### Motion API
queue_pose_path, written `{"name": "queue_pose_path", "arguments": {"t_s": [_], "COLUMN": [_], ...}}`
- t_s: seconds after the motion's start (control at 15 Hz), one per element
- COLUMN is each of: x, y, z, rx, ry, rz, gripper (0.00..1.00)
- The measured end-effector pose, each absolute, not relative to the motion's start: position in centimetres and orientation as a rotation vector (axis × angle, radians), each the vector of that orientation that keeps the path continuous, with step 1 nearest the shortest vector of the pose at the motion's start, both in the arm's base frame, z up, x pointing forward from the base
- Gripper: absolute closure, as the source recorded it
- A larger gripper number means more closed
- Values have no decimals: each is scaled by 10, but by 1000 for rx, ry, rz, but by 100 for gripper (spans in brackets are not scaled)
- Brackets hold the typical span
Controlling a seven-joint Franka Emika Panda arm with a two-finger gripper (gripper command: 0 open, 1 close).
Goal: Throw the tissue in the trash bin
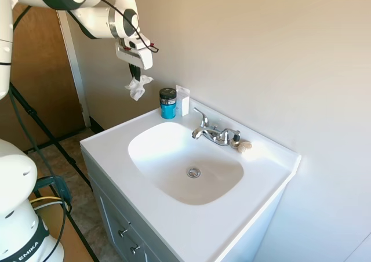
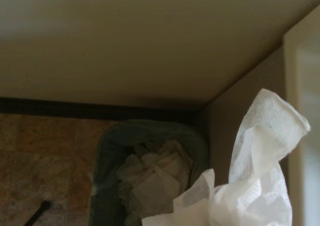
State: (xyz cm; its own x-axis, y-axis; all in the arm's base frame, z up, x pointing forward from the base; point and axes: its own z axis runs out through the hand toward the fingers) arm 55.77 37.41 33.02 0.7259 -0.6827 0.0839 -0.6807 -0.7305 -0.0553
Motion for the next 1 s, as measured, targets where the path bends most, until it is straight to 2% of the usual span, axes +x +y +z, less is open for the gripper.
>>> {"name": "queue_pose_path", "arguments": {"t_s": [0.13, 0.2, 1.0], "x": [557, 558, 550], "y": [386, 389, 447], "z": [306, 296, 260], "rx": [-2932, -2945, -2995], "ry": [1136, 1138, 1154], "rz": [-116, -105, -44], "gripper": [100, 0, 0]}}
